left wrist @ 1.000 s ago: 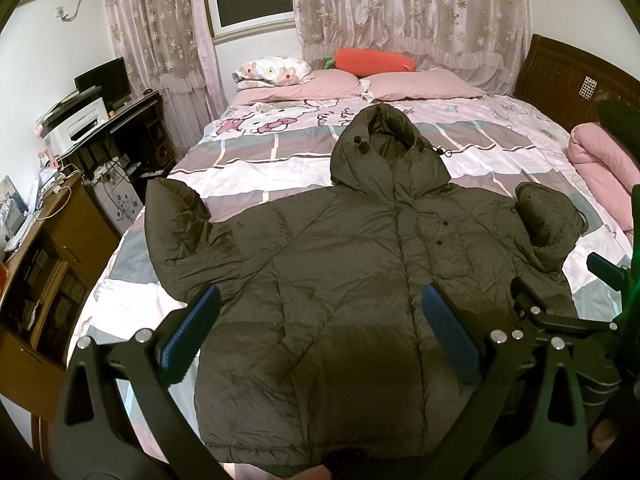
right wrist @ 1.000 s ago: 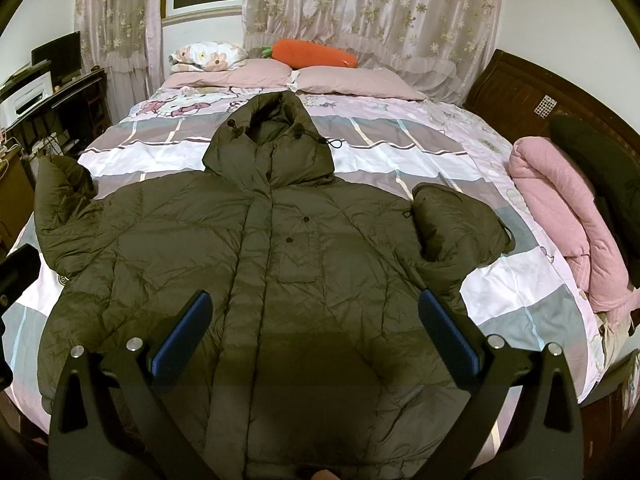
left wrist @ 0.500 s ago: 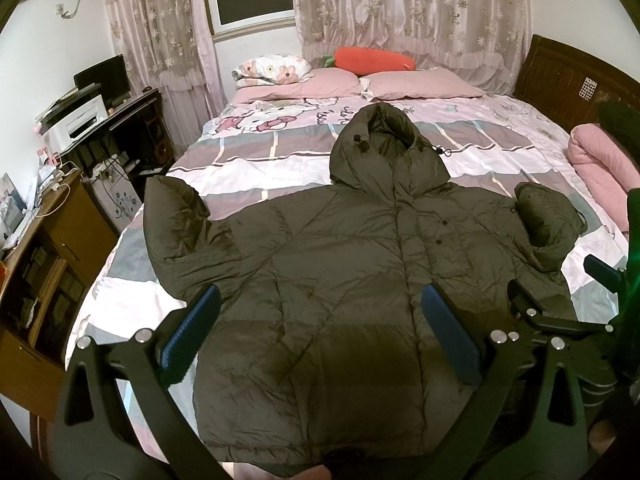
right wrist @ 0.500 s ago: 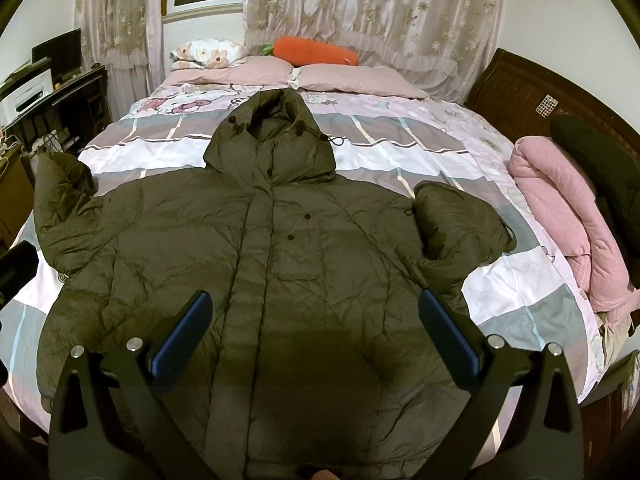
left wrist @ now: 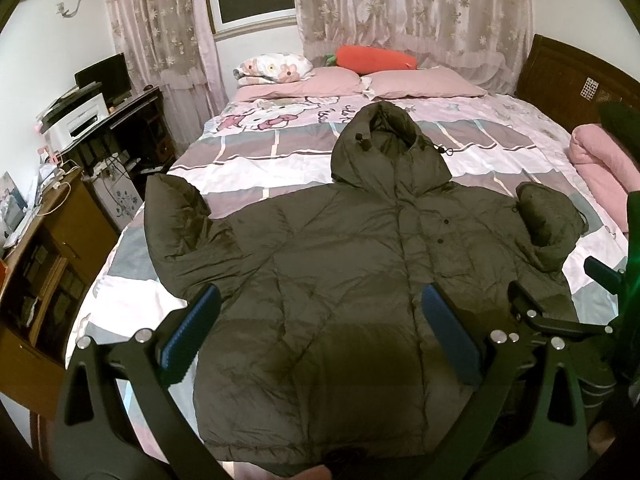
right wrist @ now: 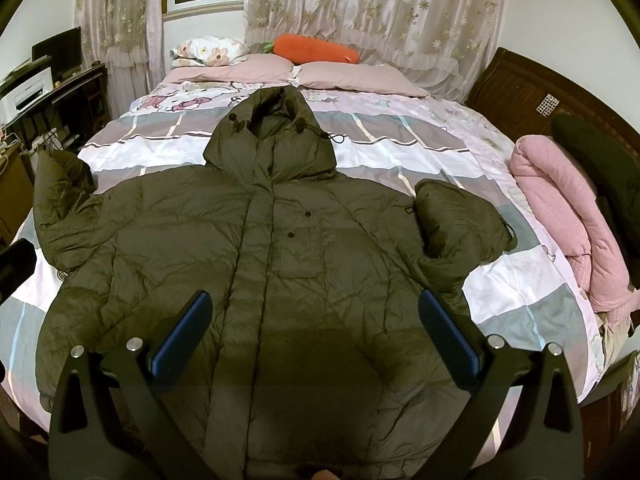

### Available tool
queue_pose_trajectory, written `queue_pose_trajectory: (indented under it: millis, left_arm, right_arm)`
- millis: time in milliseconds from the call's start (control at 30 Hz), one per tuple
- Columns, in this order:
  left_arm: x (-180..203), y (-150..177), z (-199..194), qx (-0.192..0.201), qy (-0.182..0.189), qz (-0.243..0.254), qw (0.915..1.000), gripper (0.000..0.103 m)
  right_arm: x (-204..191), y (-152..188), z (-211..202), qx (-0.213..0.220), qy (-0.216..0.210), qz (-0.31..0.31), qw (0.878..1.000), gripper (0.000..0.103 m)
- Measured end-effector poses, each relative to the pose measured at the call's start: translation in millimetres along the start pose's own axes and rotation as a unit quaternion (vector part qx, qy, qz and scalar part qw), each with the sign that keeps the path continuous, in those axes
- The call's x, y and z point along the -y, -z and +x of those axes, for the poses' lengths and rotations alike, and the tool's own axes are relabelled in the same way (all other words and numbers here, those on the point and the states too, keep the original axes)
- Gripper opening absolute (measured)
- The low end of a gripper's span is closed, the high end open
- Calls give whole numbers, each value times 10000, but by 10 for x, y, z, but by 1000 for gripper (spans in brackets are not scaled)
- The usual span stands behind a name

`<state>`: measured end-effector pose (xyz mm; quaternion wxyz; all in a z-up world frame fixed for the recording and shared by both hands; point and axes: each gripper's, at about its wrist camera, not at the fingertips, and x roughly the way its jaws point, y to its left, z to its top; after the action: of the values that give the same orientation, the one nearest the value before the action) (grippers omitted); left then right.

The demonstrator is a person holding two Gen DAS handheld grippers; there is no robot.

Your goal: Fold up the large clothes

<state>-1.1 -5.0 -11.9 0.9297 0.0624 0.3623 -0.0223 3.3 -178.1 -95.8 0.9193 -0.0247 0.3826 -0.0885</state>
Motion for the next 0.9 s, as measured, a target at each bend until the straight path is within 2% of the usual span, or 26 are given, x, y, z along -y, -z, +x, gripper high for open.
queue_pose_trajectory:
  millis: [367,467,567,633,700,733,800,900]
  left_arm:
    - [2,-8,-1,1,-7,2,10000,101]
    - [3,-13,-8,-14,86,-20,10000,101]
    - [57,-34,-10,-102,570,-90,9983,101]
    - [224,-84,36,-337,1267,28,9914,101]
    - [484,-128,75,-536,1628,385,9844,101]
    - [666,-152,95,-589,1684,714,9814,101]
    - [973,-197,148,-593,1559,1197,9787,101]
    - [1331,-261,265,-540,1463,1471,9768,101]
  right_arm:
    - [-7,-3,3,-10,1,-6,10000,102]
    - [48,-17,23,-75,-5,103,9999,102]
    - [446,-142,16,162,332,663,9971,102]
    - [845,-248,23,285,555,1146,9915,102]
    - [1390,-325,131,158,418,1935,9801,102]
    - [1660,-345,217,68,316,2322,9721,102]
    - [2224,-288,478,-243,224,3124,9494,102]
    - [2947,-90,936,-694,92,3992,9142,102]
